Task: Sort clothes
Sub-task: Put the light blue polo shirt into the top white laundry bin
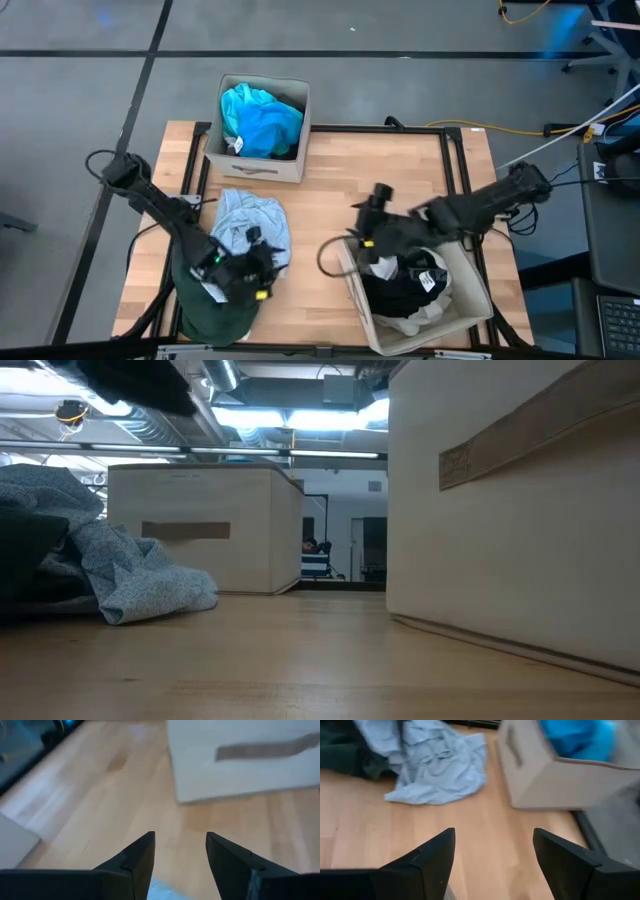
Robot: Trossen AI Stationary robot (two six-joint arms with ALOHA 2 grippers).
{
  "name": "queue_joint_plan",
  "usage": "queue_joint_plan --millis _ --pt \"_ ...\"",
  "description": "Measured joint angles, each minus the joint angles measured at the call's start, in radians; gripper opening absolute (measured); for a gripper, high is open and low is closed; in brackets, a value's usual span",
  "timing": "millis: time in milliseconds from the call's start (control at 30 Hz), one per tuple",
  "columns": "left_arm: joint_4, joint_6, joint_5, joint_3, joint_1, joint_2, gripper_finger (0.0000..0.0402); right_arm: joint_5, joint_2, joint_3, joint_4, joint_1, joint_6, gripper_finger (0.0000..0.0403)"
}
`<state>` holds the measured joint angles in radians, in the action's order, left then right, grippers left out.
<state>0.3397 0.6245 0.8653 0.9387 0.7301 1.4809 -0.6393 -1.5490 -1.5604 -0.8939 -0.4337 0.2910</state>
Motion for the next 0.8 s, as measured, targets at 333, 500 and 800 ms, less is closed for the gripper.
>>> queue_joint_plan --millis 333,500,800 --pt "0.309 0.034 -0.436 0.002 -0.333 -0.175 0.0245 0.335 0.0 0.224 0.516 0.262 -0.328 0.0269" --pt "0.506 0.092 -0.633 0.002 -0.425 -0.176 0.025 0.477 -0.017 0.299 0.679 0.349 -0.386 0.0269" --pt "0.417 0.075 -0.683 0.002 -0.408 -0.078 0.0248 0.518 -0.099 0.359 0.787 0.423 -0.406 0.0269"
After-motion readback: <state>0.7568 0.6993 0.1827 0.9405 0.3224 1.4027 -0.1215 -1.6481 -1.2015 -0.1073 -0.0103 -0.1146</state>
